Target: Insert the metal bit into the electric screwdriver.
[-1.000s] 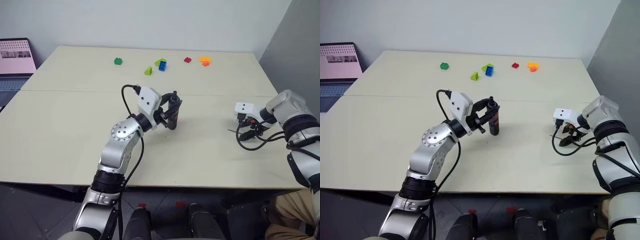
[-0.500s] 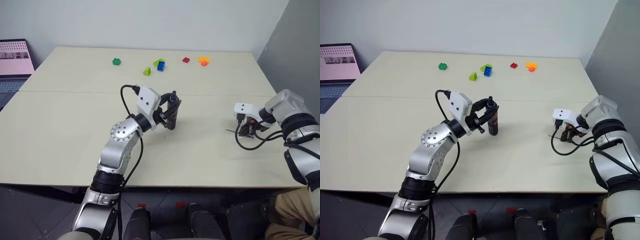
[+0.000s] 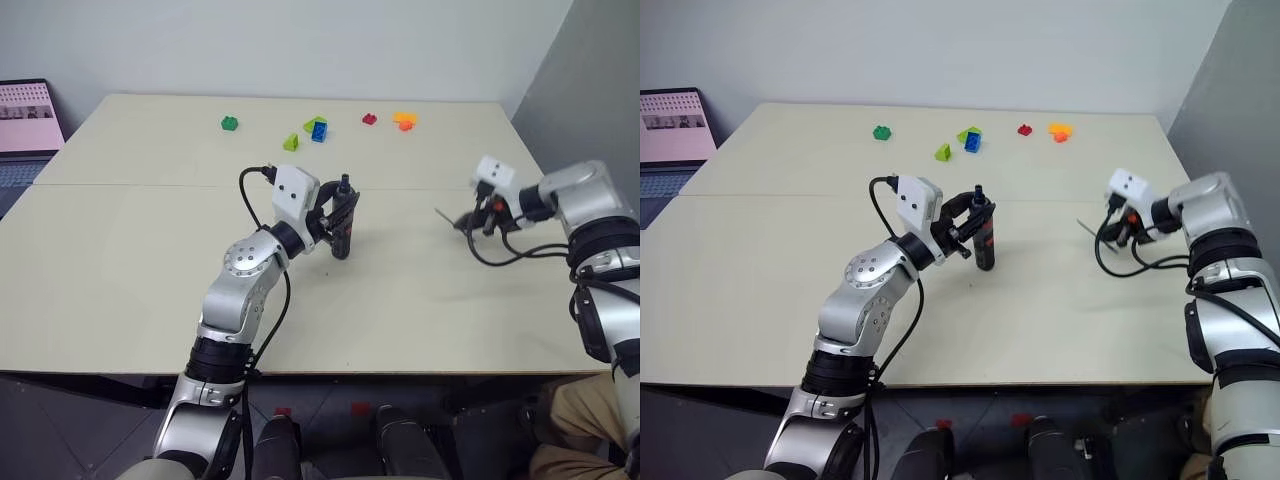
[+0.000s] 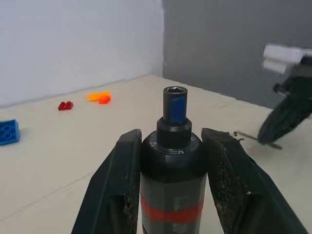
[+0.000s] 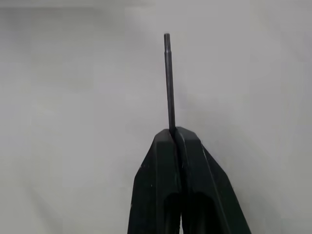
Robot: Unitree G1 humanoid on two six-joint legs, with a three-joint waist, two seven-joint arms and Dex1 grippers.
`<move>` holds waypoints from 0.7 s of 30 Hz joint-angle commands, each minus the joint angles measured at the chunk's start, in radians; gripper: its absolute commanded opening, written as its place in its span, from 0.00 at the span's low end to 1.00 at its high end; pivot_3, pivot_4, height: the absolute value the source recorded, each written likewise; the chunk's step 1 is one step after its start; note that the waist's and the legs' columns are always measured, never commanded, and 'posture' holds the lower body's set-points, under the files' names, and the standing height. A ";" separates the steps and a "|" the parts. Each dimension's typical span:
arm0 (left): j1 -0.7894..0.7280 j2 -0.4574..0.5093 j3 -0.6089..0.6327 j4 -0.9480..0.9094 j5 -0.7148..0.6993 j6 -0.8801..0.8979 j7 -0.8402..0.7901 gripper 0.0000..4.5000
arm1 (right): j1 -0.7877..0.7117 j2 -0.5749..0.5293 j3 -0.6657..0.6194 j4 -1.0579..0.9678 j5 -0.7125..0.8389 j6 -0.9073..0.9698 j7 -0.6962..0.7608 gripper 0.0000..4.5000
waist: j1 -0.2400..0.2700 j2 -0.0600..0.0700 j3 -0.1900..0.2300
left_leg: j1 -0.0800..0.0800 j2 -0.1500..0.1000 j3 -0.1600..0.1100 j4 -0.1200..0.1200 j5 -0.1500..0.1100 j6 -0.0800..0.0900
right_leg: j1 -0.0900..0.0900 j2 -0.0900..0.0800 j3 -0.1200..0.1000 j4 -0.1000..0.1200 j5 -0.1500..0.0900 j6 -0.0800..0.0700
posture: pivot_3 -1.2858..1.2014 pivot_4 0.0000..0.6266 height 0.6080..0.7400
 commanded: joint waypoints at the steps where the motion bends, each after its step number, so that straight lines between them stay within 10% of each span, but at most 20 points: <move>1: -0.032 -0.048 -0.002 -0.139 -0.032 0.046 0.058 0.35 | 0.123 -0.019 -0.148 -0.357 0.147 0.185 -0.050 0.00 | 0.006 0.000 0.000 | -0.001 0.000 -0.001 0.000 0.000 0.000 | 0.000 0.000 -0.001 0.000 0.000 0.000 | 0.52 0.24 1.00; 9: 0.030 -0.042 -0.081 -0.281 -0.035 0.106 0.031 0.35 | 0.388 0.087 -0.416 -0.924 0.416 0.370 -0.272 0.00 | 0.016 0.000 0.000 | -0.002 -0.001 -0.002 -0.001 0.000 0.000 | -0.001 0.000 -0.001 -0.002 0.000 0.000 | 0.52 0.24 1.00; 21: 0.044 0.039 -0.107 -0.217 -0.050 0.072 -0.112 0.35 | 0.478 0.201 -0.467 -1.177 0.651 0.414 -0.487 0.00 | 0.012 0.000 0.000 | -0.001 0.000 -0.001 0.001 0.001 0.001 | 0.000 0.000 0.000 -0.001 -0.004 -0.001 | 0.52 0.24 1.00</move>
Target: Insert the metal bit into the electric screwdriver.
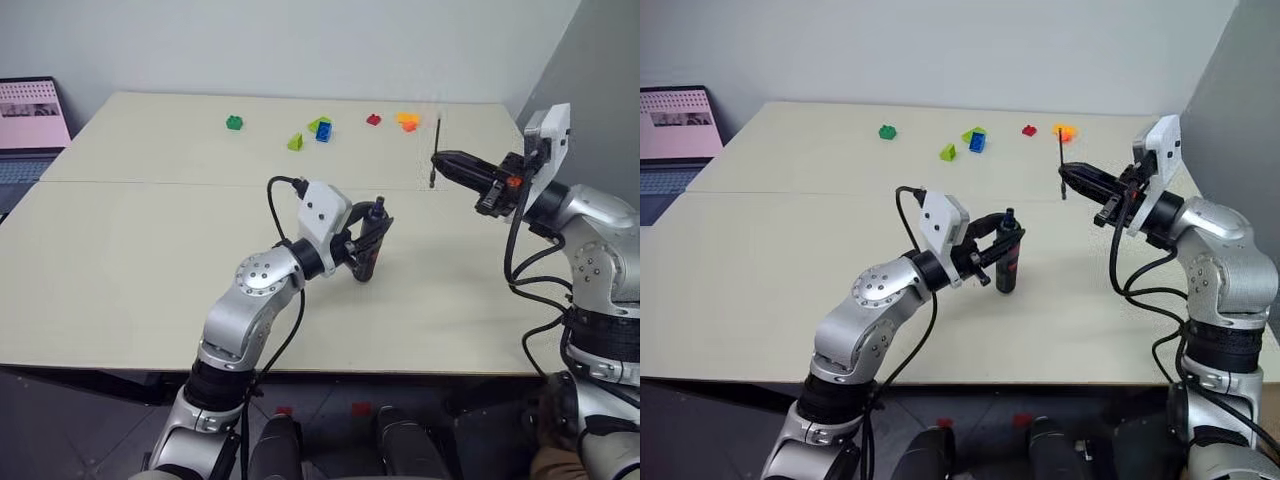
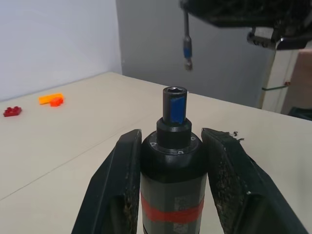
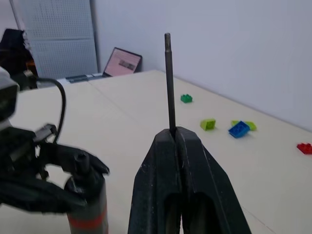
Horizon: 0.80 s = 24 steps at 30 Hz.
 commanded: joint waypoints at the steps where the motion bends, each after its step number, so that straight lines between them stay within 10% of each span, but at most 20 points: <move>1: -0.032 -0.006 0.017 0.002 -0.034 -0.037 -0.040 0.35 | 0.003 -0.004 -0.025 -0.074 0.076 0.014 -0.050 0.00 | 0.001 0.000 0.000 | 0.000 0.000 0.000 0.000 0.000 0.000 | 0.000 0.000 0.000 0.000 0.000 0.000 | 0.52 0.24 1.00; 24: -0.036 0.004 0.022 0.075 -0.030 -0.080 -0.093 0.35 | 0.087 0.116 0.043 -0.263 0.282 0.043 -0.343 0.00 | 0.008 0.000 0.000 | 0.000 0.001 0.000 -0.001 0.000 0.000 | 0.000 0.000 0.000 -0.001 -0.001 -0.001 | 0.52 0.24 1.00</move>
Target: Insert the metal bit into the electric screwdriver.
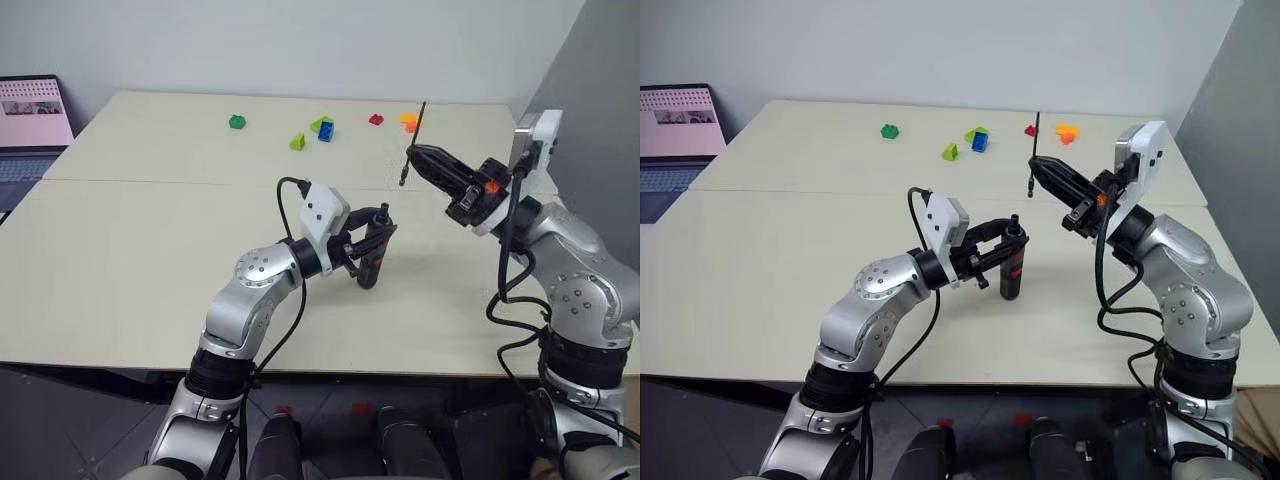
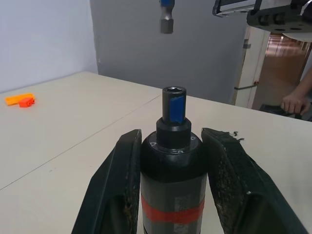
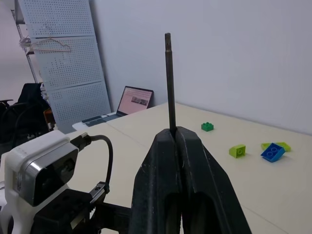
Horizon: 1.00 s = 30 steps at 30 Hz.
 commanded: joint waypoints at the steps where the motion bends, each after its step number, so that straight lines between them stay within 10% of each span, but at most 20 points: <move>1: -0.008 -0.006 0.003 -0.033 -0.005 -0.011 0.007 0.35 | -0.004 -0.003 -0.010 -0.053 0.054 -0.003 -0.023 0.00 | 0.000 0.000 0.000 | 0.000 0.000 0.000 0.000 0.000 0.000 | 0.000 0.000 0.000 0.000 0.000 0.000 | 0.52 0.24 1.00; 30: -0.031 0.027 0.004 0.025 -0.009 -0.062 -0.084 0.35 | 0.050 -0.038 0.058 -0.084 0.138 -0.023 -0.098 0.00 | 0.000 0.000 0.000 | -0.001 0.000 0.000 -0.002 0.000 0.000 | -0.001 0.000 0.000 -0.003 0.000 -0.001 | 0.52 0.24 1.00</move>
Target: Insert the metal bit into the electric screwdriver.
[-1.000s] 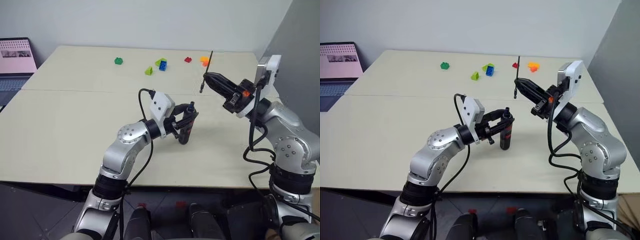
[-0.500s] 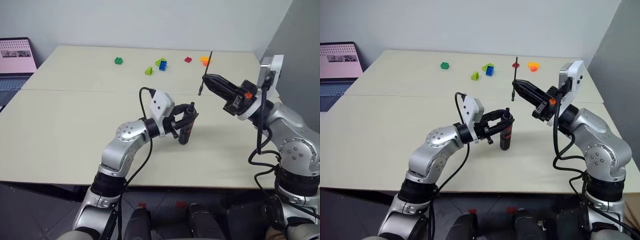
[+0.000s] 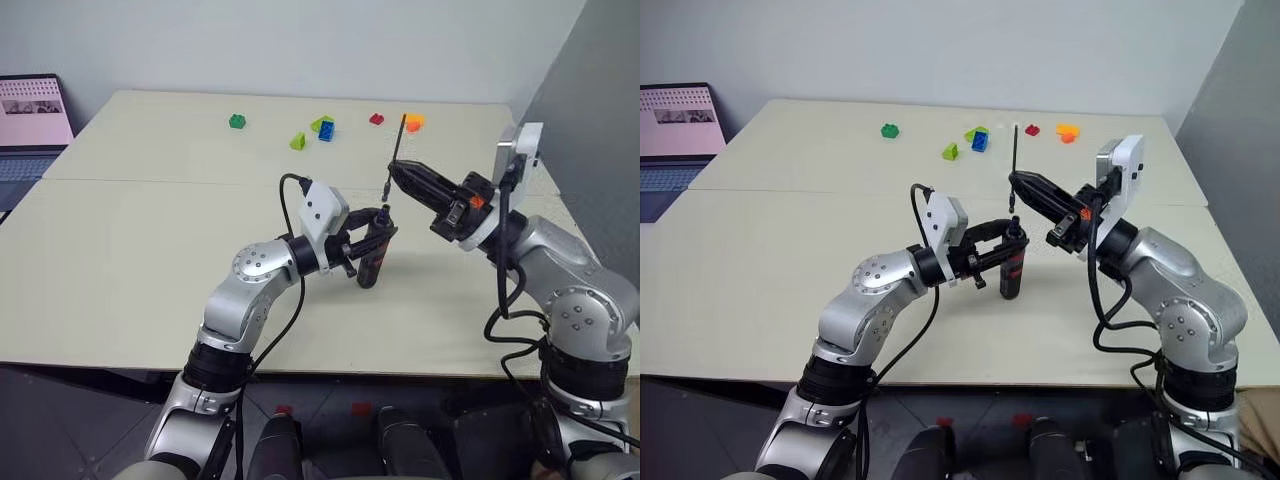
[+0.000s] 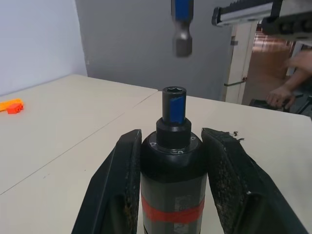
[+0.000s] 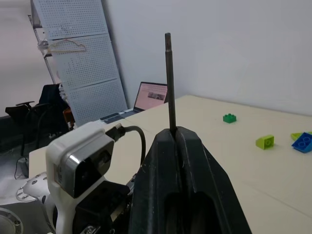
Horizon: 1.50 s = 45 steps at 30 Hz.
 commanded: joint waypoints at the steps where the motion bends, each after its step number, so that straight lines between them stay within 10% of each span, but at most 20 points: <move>1: -0.004 0.000 0.003 -0.019 -0.003 -0.022 -0.007 0.35 | -0.001 -0.011 -0.010 -0.024 -0.004 -0.039 0.011 0.00 | 0.000 0.000 0.000 | 0.000 0.000 0.000 0.000 0.000 0.000 | 0.000 0.000 0.000 0.000 0.000 0.000 | 0.52 0.24 1.00; 45: -0.002 0.011 0.001 -0.022 -0.002 -0.010 -0.022 0.35 | -0.024 -0.055 0.021 0.131 -0.034 -0.125 0.205 0.00 | 0.000 0.000 0.000 | -0.001 0.000 0.000 -0.003 0.000 0.000 | 0.001 0.000 0.000 -0.006 0.000 0.000 | 0.52 0.24 1.00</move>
